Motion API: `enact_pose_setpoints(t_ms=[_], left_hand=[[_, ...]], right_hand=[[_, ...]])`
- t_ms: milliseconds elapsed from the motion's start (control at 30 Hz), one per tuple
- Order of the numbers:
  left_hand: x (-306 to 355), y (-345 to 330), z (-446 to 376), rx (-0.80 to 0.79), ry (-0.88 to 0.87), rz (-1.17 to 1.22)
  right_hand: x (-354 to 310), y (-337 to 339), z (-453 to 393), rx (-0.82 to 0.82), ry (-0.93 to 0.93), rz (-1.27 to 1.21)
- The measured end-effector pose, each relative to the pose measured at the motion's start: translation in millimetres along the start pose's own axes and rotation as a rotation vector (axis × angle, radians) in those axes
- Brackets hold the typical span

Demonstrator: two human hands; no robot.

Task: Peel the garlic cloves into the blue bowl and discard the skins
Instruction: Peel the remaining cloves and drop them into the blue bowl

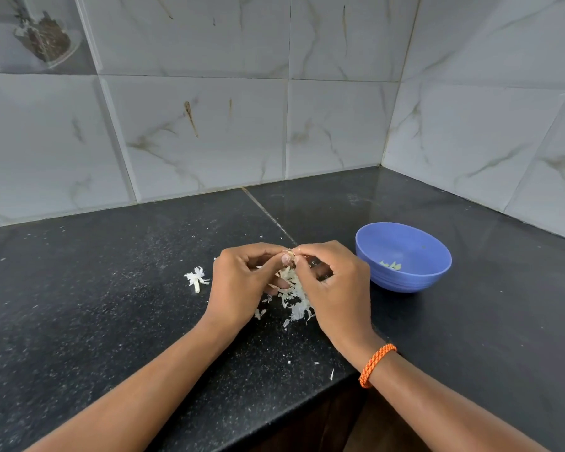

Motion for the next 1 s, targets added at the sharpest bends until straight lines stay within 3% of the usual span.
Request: enact_pose_setpoints(t_ms=[200, 400, 700, 1000], left_hand=[[2, -3, 3, 0.04, -0.15, -0.124], [2, -4, 3, 0.057, -0.176, -0.14], [-2, -7, 5, 0.003, -0.119, -0.046], [-1, -9, 2, -0.097, 0.029, 0.118]], right_hand=[[-1, -2, 0, -0.032, -0.004, 0.068], [2, -4, 0, -0.07, -0.082, -0.007], [8, -6, -3, -0.108, -0.233, -0.186], [4, -2, -5, -0.028, -0.135, -0.173]])
Point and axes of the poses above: each hand's wrist, its own z-axis away from the middle knuckle, its own y-axis out of the back of the hand, x = y × z, the point moved 2 cm from there along -z, towards the middle knuckle, and after that the axes turned 14 degrees about x, right-handed, at the moved point
